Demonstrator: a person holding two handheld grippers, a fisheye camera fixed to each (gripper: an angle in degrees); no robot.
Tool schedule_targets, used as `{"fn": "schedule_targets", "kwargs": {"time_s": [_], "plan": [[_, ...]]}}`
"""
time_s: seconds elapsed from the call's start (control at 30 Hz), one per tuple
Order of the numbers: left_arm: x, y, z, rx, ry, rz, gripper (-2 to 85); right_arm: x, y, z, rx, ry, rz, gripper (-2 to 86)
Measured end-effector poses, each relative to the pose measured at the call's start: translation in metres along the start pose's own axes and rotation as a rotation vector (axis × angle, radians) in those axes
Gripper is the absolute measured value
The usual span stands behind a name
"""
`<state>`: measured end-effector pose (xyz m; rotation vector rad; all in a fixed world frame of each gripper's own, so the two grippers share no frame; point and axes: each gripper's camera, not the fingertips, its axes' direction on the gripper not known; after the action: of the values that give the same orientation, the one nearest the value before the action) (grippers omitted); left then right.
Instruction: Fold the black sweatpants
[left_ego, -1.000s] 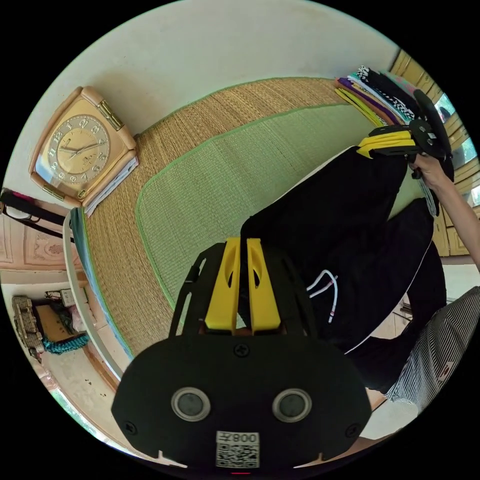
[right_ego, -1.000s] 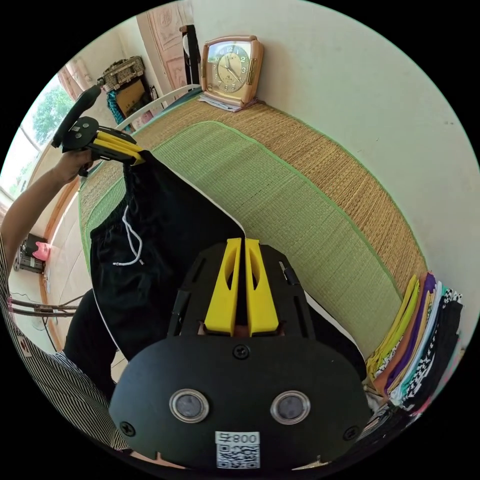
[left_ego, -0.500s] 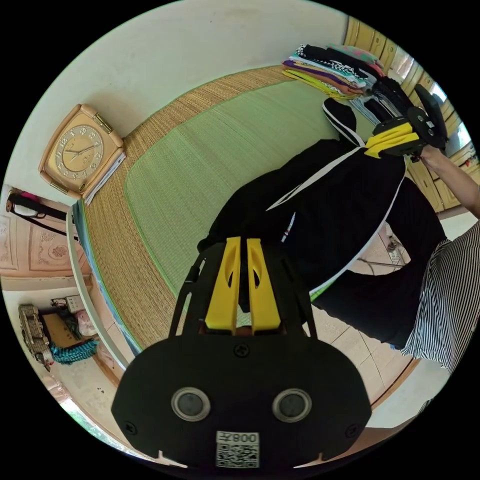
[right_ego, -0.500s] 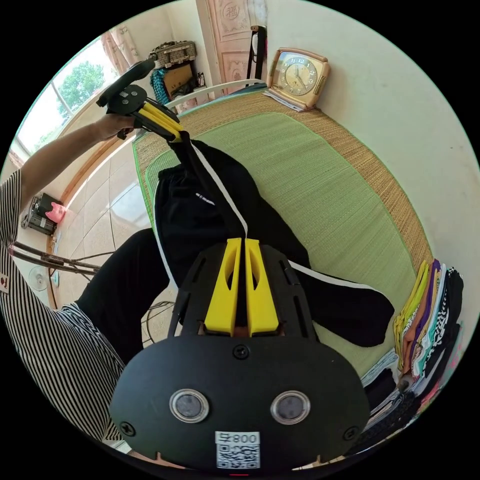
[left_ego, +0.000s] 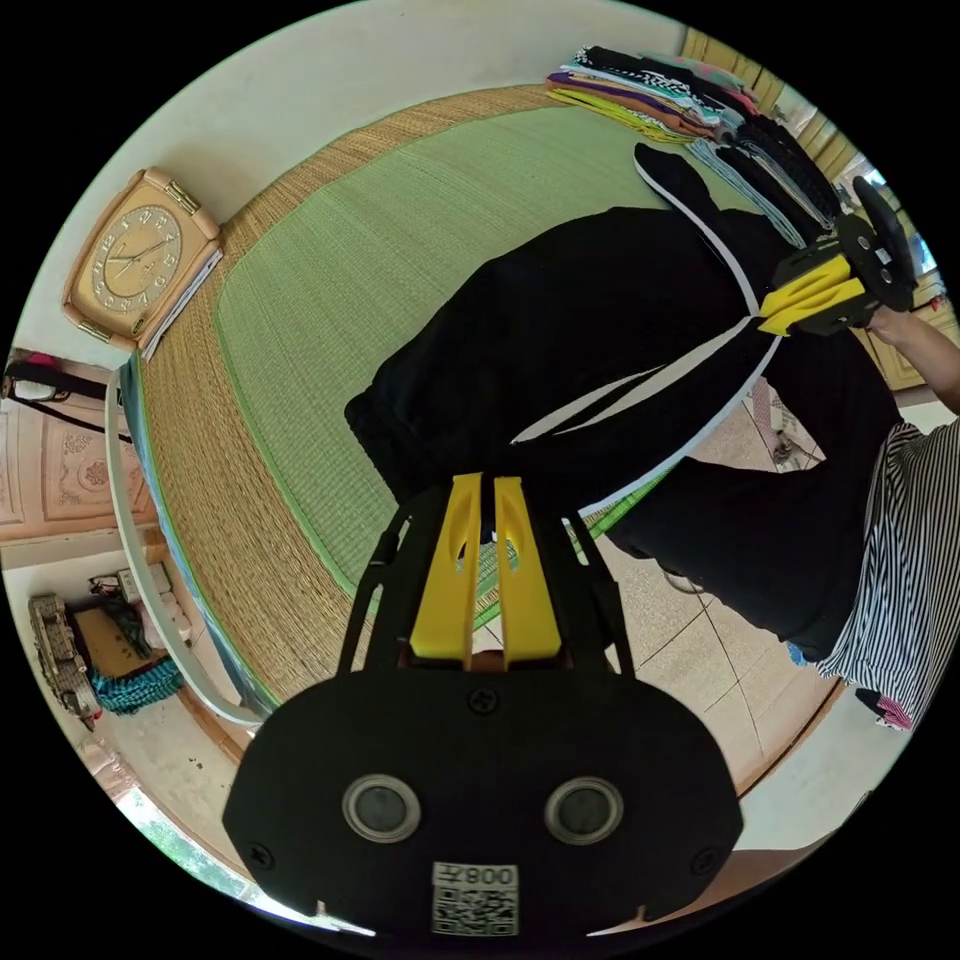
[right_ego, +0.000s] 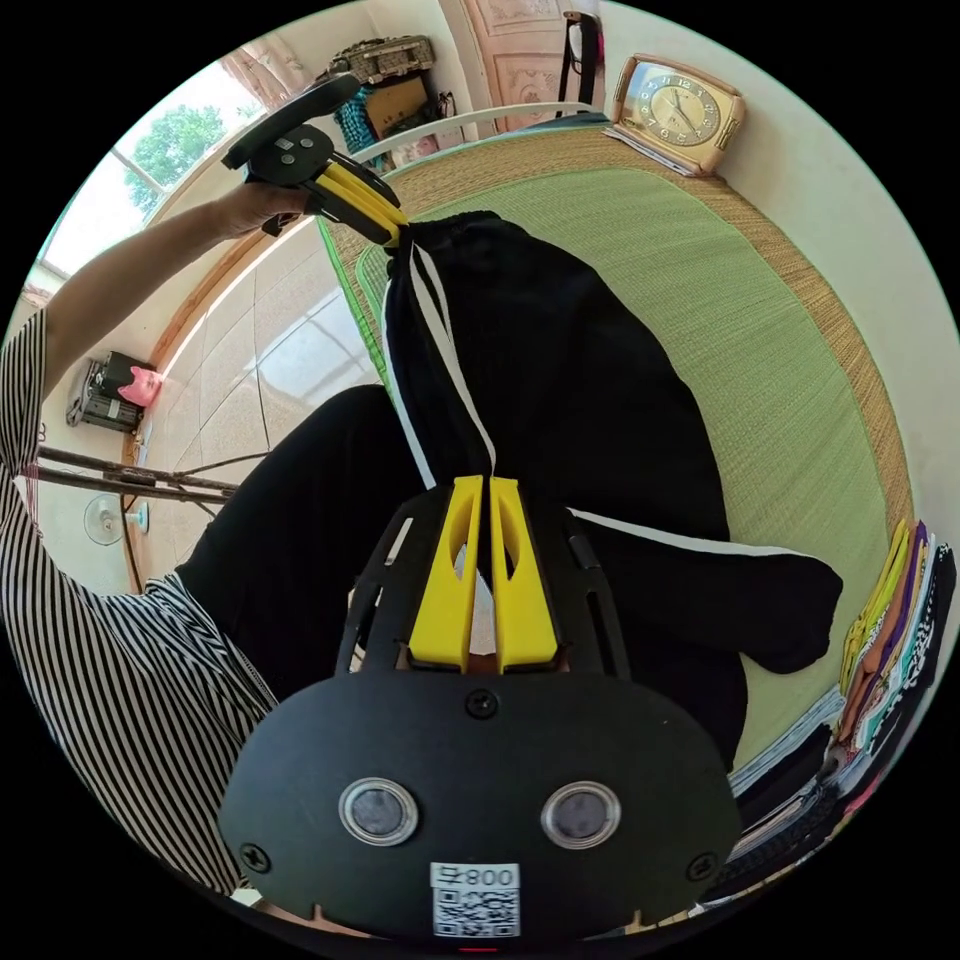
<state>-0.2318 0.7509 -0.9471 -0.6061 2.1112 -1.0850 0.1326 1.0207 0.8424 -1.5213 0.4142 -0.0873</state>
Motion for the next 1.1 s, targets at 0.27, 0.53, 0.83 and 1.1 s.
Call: {"fn": "schedule_targets", "kwargs": {"time_s": [0.27, 0.53, 0.83, 1.1], "plan": [[-0.001, 0.040, 0.034, -0.007, 0.030, -0.007, 1.5, -0.019, -0.001, 0.050, -0.072, -0.035, -0.006, 0.9], [-0.005, 0.080, 0.074, -0.016, 0.096, -0.030, 1.7, -0.016, 0.002, 0.090, -0.119, -0.062, 0.025, 1.1], [-0.014, 0.128, 0.098, 0.030, 0.141, -0.070, 5.8, -0.002, 0.008, 0.114, -0.117, -0.122, 0.070, 1.3], [-0.019, 0.199, 0.102, 0.250, 0.252, -0.222, 6.3, 0.010, 0.015, 0.129, -0.106, -0.148, 0.103, 1.4]]}}
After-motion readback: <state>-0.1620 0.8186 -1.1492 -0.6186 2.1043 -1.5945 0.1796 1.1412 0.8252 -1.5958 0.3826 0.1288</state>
